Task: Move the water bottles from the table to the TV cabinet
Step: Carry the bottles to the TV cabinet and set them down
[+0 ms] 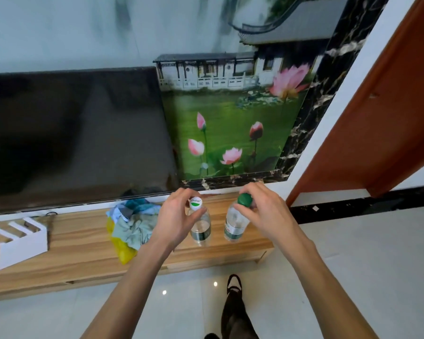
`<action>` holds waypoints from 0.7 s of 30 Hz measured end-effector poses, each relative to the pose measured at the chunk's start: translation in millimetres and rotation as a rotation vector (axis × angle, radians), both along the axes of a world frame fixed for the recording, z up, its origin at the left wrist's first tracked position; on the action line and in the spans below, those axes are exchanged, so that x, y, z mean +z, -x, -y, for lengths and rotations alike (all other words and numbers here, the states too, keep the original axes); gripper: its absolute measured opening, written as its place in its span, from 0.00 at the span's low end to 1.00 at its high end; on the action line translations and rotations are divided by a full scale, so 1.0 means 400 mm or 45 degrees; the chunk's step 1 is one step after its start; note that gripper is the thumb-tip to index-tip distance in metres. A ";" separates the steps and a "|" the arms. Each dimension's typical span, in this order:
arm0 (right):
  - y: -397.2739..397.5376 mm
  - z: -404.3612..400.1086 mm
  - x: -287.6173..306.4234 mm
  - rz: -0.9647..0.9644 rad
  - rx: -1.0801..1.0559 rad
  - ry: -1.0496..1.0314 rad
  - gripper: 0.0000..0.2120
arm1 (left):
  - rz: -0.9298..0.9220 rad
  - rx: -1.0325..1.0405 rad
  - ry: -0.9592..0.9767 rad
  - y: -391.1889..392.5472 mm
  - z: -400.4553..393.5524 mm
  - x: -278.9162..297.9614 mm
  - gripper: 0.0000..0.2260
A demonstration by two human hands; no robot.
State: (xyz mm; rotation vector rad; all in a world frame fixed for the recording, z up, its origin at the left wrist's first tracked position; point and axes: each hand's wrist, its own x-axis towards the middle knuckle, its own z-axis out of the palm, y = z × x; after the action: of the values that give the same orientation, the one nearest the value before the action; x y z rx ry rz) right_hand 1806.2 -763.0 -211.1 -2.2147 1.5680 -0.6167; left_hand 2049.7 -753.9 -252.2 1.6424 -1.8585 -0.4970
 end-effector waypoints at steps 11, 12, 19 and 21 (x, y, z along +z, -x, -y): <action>0.026 0.363 -0.149 0.012 0.131 -0.212 0.12 | 0.090 0.153 -0.141 0.074 0.327 -0.094 0.13; 0.028 0.393 -0.171 0.005 0.137 -0.224 0.11 | 0.094 0.163 -0.145 0.078 0.354 -0.113 0.13; 0.012 0.569 -0.346 0.012 0.150 -0.362 0.11 | 0.112 0.228 -0.182 0.089 0.489 -0.282 0.13; 0.005 0.604 -0.405 0.042 0.130 -0.399 0.11 | 0.097 0.252 -0.190 0.087 0.513 -0.350 0.13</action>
State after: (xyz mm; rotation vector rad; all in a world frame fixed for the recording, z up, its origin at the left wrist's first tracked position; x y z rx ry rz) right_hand 1804.1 -1004.6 -372.9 -2.0231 1.4157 -0.3486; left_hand 2015.0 -958.9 -392.0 1.9457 -1.7229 -0.5042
